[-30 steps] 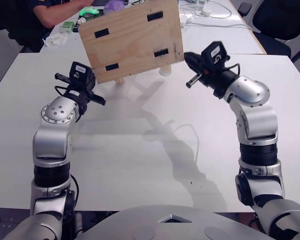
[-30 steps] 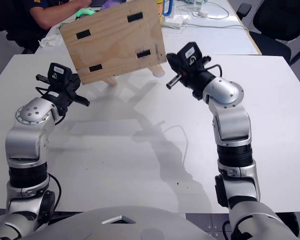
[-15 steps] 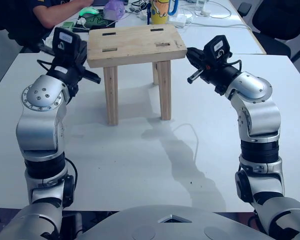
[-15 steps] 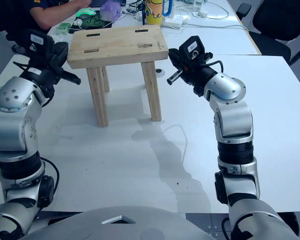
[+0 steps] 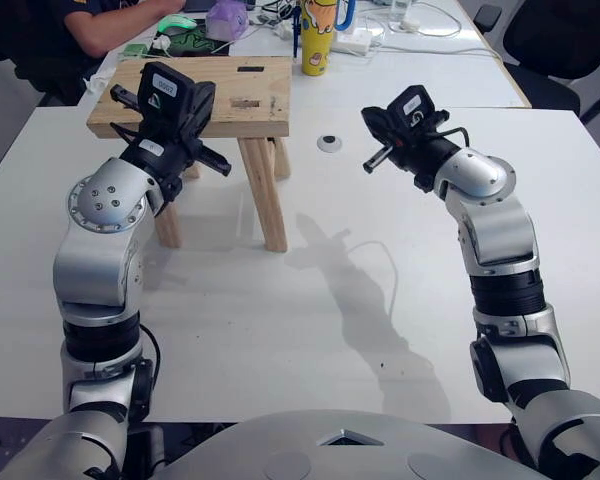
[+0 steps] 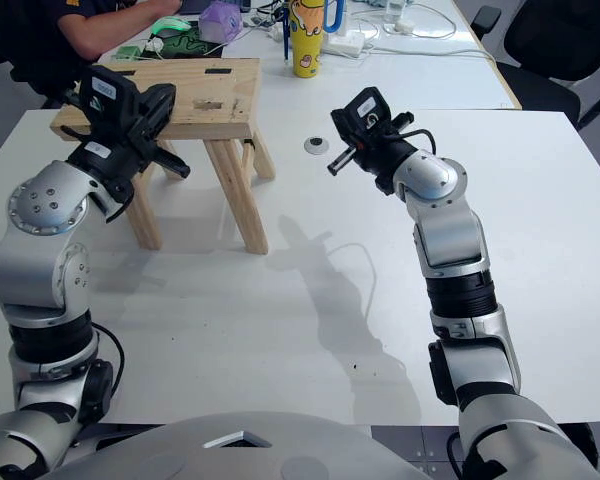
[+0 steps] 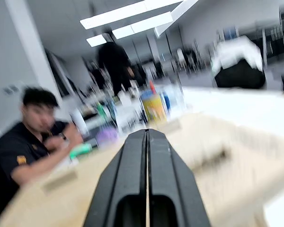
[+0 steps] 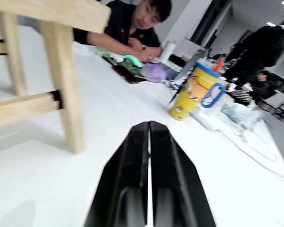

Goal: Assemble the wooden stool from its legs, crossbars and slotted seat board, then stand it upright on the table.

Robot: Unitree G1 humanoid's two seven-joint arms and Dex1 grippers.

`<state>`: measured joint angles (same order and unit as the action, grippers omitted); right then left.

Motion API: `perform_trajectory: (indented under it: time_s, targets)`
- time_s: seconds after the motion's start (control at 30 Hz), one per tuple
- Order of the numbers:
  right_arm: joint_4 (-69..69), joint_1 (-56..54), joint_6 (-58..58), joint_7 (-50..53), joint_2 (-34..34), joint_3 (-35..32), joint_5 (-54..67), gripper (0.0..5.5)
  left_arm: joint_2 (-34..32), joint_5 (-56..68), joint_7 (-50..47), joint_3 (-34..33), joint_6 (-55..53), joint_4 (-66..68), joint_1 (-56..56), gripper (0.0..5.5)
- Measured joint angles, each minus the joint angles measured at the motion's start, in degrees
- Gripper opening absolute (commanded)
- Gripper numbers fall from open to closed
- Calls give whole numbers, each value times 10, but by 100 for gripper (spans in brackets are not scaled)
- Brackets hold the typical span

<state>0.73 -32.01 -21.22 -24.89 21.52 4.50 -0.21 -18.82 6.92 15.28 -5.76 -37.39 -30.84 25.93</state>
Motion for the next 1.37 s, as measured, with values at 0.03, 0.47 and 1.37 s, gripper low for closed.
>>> perform_trajectory:
  time_s: [0.03, 0.47, 1.37]
  targets:
    - [16, 0, 18, 21, -8, -10, -2, 2, 12, 9, -13, -20, 29, -3, 12, 0]
    - [84, 151, 219, 197, -70, -127, 3, 2, 112, -28, -121, -147, 278, -26, -277, 0]
    - [174, 214, 300, 188, -124, -64, -12, 2, 145, -45, -87, 6, 468, 389, -238, 0]
